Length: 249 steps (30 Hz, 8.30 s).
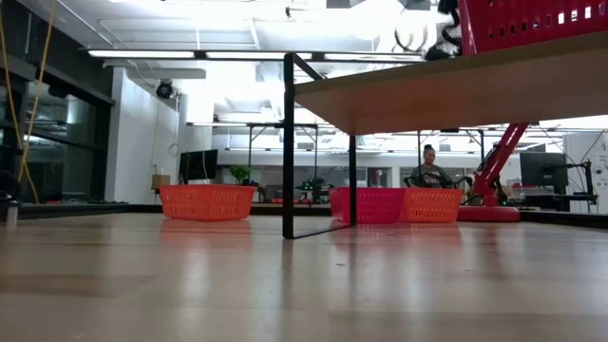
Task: Stack baskets on shelf by color
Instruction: Put the top right orange bin on the shelf, then stack the top orange bin on the orange bin on the shelf
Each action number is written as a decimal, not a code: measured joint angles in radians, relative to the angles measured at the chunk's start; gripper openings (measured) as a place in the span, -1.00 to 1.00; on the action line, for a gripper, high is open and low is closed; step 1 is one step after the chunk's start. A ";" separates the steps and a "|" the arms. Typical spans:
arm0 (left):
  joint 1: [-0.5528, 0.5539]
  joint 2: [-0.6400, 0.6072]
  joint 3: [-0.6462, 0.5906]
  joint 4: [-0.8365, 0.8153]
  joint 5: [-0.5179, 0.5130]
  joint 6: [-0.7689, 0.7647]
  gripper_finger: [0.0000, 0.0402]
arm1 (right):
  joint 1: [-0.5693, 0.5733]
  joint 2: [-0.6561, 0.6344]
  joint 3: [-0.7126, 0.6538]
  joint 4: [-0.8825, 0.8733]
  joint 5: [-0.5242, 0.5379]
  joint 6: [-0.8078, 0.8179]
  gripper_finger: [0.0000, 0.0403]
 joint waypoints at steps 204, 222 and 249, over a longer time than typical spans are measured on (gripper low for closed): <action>-0.021 0.725 0.330 -0.085 0.038 0.136 -1.00 | 0.415 0.030 0.280 0.488 -0.120 -0.932 -0.99; -0.028 0.813 0.366 -0.152 -0.013 0.144 -1.00 | 0.415 0.030 0.281 0.484 -0.120 -0.932 -1.00; -0.030 0.531 0.365 -0.360 -0.090 0.126 -1.00 | 0.415 0.030 0.282 0.485 -0.120 -0.932 -1.00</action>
